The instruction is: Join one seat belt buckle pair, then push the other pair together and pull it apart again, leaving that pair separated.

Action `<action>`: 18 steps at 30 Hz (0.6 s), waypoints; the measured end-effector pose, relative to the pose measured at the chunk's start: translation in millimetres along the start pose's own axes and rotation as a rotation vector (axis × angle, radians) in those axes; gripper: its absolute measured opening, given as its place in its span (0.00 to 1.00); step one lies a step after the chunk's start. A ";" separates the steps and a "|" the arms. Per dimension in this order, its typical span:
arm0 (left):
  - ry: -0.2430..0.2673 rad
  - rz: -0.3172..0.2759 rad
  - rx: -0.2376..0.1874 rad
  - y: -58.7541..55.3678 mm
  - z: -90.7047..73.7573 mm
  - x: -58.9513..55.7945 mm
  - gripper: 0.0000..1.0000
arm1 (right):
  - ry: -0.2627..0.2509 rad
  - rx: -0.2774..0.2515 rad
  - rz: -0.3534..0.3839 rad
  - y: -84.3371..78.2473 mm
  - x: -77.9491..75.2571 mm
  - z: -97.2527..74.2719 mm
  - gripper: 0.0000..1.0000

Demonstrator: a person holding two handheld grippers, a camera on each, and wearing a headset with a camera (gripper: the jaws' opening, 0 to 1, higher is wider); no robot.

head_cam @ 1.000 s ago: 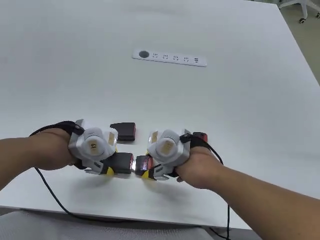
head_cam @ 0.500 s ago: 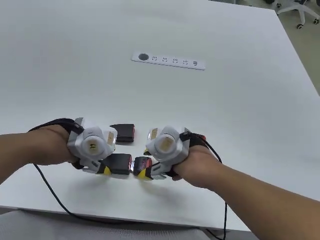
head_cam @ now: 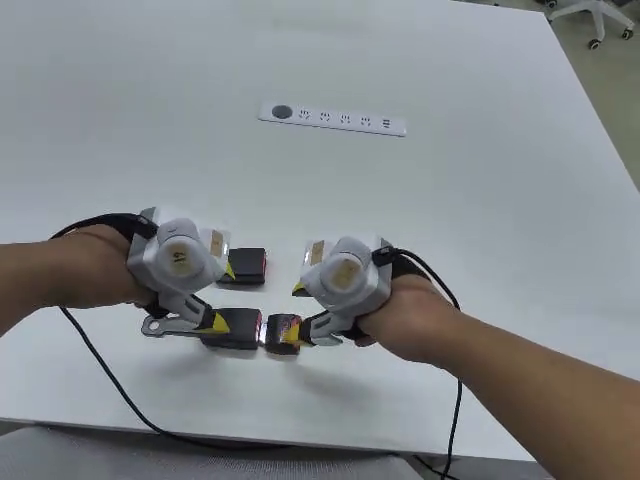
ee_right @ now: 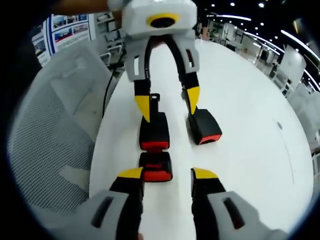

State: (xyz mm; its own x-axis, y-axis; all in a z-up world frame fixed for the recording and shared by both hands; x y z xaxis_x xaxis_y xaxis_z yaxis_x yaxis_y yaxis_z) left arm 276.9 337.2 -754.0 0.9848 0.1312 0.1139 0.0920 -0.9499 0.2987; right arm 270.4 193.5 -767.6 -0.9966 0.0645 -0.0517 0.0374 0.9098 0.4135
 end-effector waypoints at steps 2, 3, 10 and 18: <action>0.015 -0.010 -0.004 0.2 0.9 5.9 0.42 | -0.008 0.001 0.001 -7.0 -5.2 -3.6 0.36; 0.017 -0.009 -0.004 0.0 1.8 8.1 0.42 | -0.011 0.003 0.002 -10.4 -7.9 -5.2 0.36; 0.064 -0.039 -0.022 1.2 2.6 36.9 0.42 | -0.051 0.028 0.027 -46.3 -37.9 -20.7 0.36; 0.074 -0.052 0.002 -3.7 17.9 61.5 0.42 | -0.096 0.089 0.067 -93.2 -69.7 -37.2 0.36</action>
State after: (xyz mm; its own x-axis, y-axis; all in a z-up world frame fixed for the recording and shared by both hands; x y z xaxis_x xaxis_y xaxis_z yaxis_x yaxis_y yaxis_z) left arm 339.7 343.7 -765.0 0.9651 0.2012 0.1675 0.1435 -0.9417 0.3044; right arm 333.6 88.9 -768.6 -0.9801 0.1617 -0.1150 0.1146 0.9344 0.3373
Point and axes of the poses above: the centre of the closed fingertips' face, and the gripper's own axes: z roughly forward along the fingers, x roughly to its left, y roughly out of its top, the point moved 7 cm from there along -z, roughly backward along the fingers, and after that the axes turned 12 degrees about x, right-handed, at the moved point
